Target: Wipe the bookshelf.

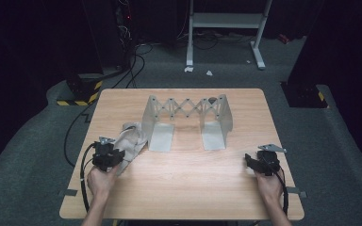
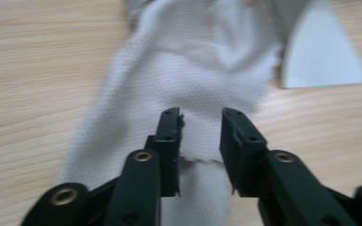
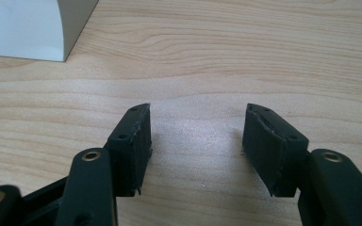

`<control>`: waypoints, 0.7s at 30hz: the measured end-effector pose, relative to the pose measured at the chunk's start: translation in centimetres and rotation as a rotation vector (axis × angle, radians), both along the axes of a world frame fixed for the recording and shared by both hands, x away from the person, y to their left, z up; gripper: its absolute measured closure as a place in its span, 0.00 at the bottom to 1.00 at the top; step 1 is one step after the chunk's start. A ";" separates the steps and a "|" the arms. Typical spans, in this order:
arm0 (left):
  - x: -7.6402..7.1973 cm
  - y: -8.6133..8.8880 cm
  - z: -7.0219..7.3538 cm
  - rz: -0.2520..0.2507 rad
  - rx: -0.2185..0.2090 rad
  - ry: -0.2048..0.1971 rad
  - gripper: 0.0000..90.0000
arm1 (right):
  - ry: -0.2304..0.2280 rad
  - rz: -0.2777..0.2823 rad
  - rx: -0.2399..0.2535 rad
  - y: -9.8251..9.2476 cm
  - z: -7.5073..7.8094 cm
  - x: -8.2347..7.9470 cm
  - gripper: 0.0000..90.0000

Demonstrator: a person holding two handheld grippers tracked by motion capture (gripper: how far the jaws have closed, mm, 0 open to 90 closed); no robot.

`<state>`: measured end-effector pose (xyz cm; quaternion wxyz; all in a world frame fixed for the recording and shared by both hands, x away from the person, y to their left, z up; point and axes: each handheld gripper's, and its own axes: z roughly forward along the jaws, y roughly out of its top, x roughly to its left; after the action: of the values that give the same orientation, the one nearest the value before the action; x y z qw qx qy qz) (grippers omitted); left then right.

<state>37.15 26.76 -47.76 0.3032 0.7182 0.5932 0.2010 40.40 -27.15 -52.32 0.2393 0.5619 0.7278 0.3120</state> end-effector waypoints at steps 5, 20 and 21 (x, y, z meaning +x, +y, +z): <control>-1.4 -2.4 0.0 -0.108 -0.067 -0.028 0.68 | -0.005 0.013 -0.022 0.3 -0.1 -0.2 0.44; -2.7 -6.3 -3.9 -0.164 -0.066 -0.065 0.49 | -0.025 0.027 -0.019 -0.3 -0.3 -1.4 0.40; -2.6 -6.4 -4.1 -0.165 -0.053 -0.063 0.48 | -0.024 0.027 -0.019 -0.3 -0.3 -1.4 0.40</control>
<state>34.53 20.37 -51.83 0.3562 0.7496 0.5273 0.1823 38.97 -27.46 -52.65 0.2492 0.5460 0.7351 0.3152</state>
